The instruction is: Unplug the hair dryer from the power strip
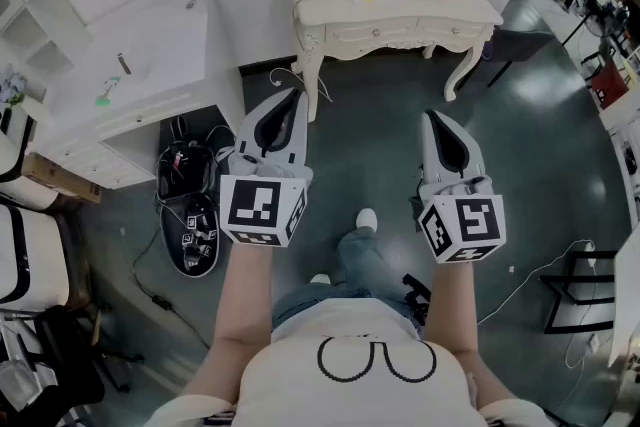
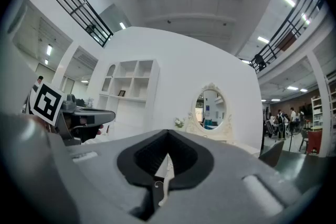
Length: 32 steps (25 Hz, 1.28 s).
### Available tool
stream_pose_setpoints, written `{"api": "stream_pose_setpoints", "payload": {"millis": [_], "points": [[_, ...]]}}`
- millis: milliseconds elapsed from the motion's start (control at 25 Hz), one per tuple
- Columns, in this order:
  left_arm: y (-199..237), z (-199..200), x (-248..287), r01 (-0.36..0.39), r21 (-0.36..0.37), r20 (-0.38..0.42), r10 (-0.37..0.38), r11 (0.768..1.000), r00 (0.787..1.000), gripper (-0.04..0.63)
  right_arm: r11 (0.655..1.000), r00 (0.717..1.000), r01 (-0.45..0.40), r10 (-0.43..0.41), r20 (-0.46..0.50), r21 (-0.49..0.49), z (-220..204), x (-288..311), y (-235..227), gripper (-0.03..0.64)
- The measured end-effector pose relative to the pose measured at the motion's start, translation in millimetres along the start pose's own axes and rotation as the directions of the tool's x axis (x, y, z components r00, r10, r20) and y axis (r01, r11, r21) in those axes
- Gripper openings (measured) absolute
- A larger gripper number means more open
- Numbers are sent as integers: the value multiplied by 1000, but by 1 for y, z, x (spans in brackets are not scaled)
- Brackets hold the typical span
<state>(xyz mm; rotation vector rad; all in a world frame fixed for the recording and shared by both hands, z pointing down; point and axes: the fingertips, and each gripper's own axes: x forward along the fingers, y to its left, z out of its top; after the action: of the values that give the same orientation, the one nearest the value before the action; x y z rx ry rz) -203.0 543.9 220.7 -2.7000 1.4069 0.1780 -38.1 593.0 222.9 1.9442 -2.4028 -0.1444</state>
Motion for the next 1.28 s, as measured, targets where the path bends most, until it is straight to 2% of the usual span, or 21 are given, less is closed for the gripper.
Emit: {"api": "stream_pose_setpoints", "payload": {"millis": [120, 360, 680, 960, 1280], "points": [[-1, -8, 24, 3, 3, -5, -3, 1000, 1000, -3, 1000, 1000, 7, -7, 14, 24, -4, 19, -22, -2], [0, -23, 91, 0, -11, -16, 0, 1000, 1000, -3, 1000, 1000, -29, 29, 12, 4, -13, 69, -64, -2], [-6, -28, 213, -12, -28, -6, 12, 1000, 1000, -3, 995, 996, -86, 85, 29, 50, -13, 155, -160, -2], [-18, -40, 296, 33, -111, -49, -39, 993, 998, -2, 988, 990, -138, 137, 30, 70, -20, 220, -226, 0], [23, -63, 350, -42, -214, -26, 37, 976, 999, -3, 975, 983, -184, 183, 19, 126, -47, 280, -246, 0]]}}
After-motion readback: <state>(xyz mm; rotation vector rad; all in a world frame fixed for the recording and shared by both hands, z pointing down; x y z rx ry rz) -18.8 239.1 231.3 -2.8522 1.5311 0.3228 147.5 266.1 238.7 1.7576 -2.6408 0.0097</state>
